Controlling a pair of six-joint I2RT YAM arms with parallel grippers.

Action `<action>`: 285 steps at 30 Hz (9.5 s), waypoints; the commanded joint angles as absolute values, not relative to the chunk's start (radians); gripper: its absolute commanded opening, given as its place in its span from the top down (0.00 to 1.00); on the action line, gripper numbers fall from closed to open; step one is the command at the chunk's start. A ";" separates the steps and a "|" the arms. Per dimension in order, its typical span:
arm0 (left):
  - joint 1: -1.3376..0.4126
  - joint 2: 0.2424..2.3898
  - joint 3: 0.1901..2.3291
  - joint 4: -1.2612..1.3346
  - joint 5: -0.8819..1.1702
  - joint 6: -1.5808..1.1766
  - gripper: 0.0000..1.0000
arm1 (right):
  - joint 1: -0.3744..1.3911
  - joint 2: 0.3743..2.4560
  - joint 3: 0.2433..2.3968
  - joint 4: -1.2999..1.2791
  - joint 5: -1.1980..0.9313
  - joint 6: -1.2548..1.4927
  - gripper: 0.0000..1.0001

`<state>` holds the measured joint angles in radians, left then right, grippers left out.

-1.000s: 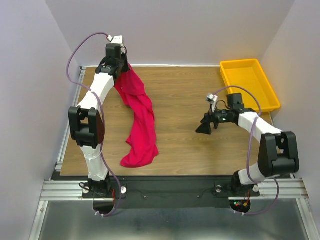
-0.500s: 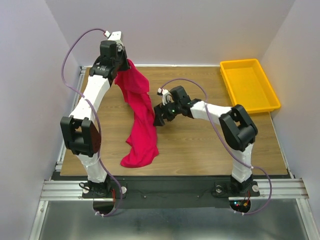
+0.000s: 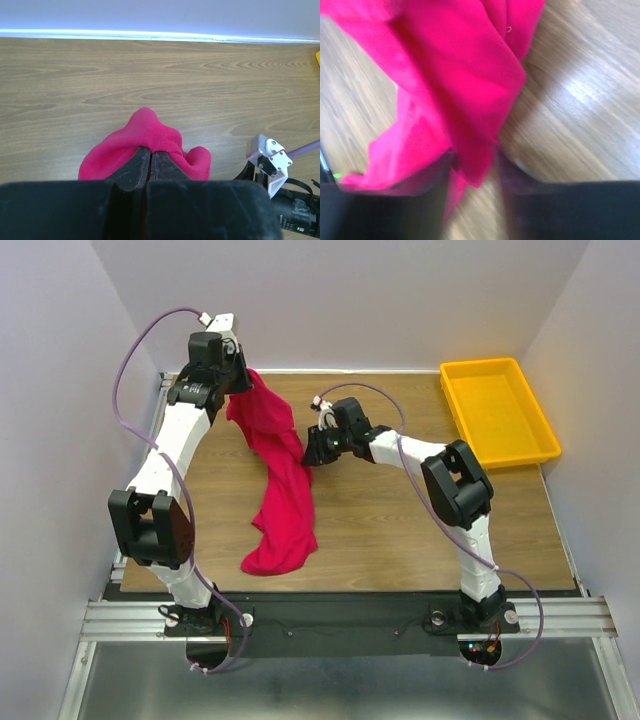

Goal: Fold and stack the t-shirts
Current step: Flatten the tshirt out

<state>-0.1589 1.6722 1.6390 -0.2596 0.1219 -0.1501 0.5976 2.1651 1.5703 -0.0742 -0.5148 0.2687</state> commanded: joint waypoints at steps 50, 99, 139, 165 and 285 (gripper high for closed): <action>-0.092 1.046 1.106 0.070 0.319 -0.557 1.00 | 0.279 1.853 1.977 -0.674 -0.598 -0.416 0.99; -0.113 1.218 0.772 -0.278 0.166 -0.509 0.21 | 0.298 1.598 1.049 -0.451 -0.610 -0.278 0.12; -0.008 1.385 0.876 -0.261 0.074 -0.348 1.00 | 0.229 1.835 1.131 -0.414 -0.534 -0.150 0.47; 0.221 1.408 0.865 -0.134 0.271 -0.422 1.00 | 0.176 1.168 0.904 -1.153 -0.111 -0.773 0.99; -0.089 0.986 0.755 -0.109 0.273 -0.471 0.23 | 0.055 1.855 1.290 -0.569 -0.376 -0.285 0.99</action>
